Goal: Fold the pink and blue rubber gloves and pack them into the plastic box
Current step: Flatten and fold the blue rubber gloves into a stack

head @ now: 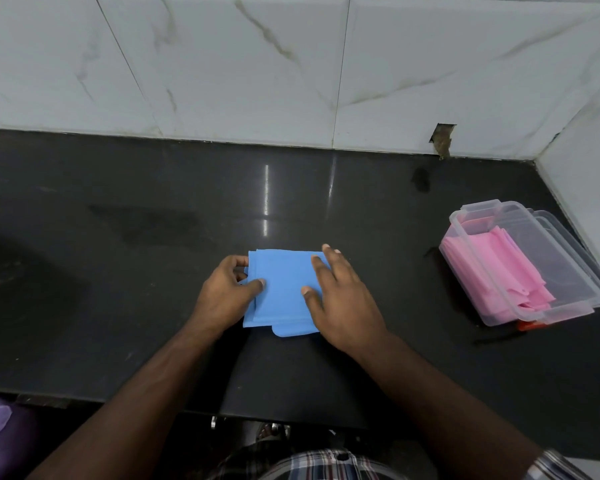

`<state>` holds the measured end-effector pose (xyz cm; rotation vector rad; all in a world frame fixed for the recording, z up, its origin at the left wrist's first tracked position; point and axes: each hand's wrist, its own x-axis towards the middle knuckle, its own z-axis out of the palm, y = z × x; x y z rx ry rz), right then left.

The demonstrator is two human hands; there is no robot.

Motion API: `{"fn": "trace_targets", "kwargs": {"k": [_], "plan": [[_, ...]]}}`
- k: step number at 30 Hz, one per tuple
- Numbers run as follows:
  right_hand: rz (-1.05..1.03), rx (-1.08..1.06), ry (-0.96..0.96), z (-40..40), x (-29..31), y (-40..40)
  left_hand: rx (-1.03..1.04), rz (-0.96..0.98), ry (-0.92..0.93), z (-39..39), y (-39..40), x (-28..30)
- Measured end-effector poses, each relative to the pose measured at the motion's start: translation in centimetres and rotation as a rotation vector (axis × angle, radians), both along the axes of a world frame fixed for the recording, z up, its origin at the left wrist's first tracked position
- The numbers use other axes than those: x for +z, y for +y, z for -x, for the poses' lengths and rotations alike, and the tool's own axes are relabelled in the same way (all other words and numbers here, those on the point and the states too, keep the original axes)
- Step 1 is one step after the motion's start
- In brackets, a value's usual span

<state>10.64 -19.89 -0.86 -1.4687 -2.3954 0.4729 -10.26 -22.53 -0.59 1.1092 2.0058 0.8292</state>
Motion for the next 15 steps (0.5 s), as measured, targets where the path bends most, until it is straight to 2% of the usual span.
{"fn": "trace_targets", "kwargs": {"k": [4,11,13,15], "plan": [[-0.048,0.06,-0.12,2.3,-0.5,0.7,0.011,-0.018,-0.027,0.0,0.1,-0.3],[-0.056,0.145,-0.217,3.7,-1.5,0.1,0.021,-0.036,-0.031,0.2,0.0,-0.4],[-0.064,0.147,-0.243,3.7,-1.9,0.1,0.013,-0.071,0.024,0.2,-0.2,-0.2],[-0.07,0.136,-0.257,3.9,-2.2,0.1,-0.027,-0.182,0.184,0.1,-0.5,-0.2]]}}
